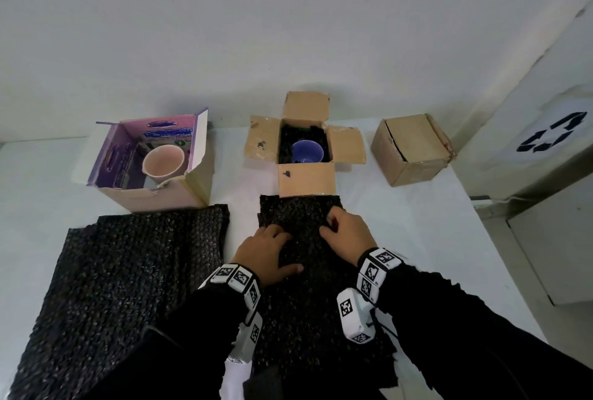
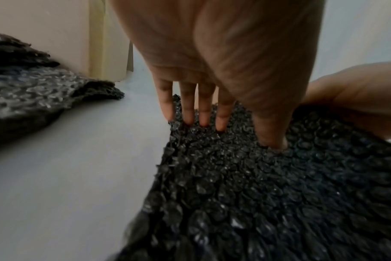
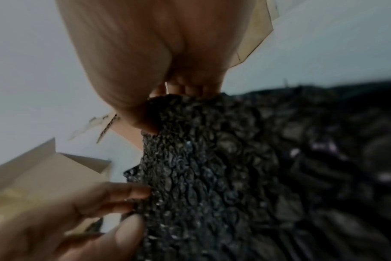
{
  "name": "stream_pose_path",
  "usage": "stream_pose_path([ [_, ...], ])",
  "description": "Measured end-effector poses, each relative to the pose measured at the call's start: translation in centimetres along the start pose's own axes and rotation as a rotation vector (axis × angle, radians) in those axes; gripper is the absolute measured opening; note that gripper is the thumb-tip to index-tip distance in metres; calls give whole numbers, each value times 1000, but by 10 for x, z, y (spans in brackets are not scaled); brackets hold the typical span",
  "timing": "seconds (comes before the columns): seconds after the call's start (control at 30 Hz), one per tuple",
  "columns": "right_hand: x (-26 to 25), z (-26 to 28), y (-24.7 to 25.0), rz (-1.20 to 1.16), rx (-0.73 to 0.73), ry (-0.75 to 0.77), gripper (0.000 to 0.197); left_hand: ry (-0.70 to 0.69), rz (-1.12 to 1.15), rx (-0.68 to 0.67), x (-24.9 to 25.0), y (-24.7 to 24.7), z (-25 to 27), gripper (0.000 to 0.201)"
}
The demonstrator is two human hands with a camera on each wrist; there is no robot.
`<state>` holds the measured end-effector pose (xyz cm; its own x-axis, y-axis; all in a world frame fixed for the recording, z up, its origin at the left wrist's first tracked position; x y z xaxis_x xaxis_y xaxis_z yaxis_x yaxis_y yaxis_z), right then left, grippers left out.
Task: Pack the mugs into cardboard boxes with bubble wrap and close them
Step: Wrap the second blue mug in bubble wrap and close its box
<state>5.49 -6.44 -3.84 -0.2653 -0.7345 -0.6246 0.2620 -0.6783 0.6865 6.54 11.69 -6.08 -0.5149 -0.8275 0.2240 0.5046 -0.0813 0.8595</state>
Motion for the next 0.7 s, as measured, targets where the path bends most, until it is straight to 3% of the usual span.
stream_pose_path([
  [0.13,-18,9,12,-272,35,85,25,128,-5,261,5,26,13,70],
  [0.2,-26,12,25,-371,101,131,27,172,111,319,1,38,18,71],
  [0.3,-41,14,38,-608,74,185,22,211,510,321,-15,46,23,86],
  [0.37,-50,16,45,-782,36,186,24,187,839,245,-17,43,24,102],
  [0.4,-53,17,47,-843,34,181,25,157,987,205,-14,42,25,102],
  [0.47,-56,18,54,-884,72,155,22,87,1132,153,-8,44,27,81],
  [0.5,-56,19,55,-885,89,129,20,55,1101,151,-5,48,28,65],
  [0.6,-56,23,58,-875,71,38,53,-38,882,194,7,64,31,34],
  [0.7,-61,25,55,-876,-33,6,32,-123,714,197,22,78,33,24],
])
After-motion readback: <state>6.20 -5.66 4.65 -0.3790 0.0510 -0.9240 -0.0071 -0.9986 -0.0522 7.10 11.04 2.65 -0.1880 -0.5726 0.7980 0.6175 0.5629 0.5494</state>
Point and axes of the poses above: each hand's wrist, its own z-axis away from the middle knuckle, its own y-axis out of the back of the hand, x = y × z, the point moved 7 cm from there along -z, towards the middle knuckle, and after that the axes turned 11 degrees about -x, right-handed, at the moved point
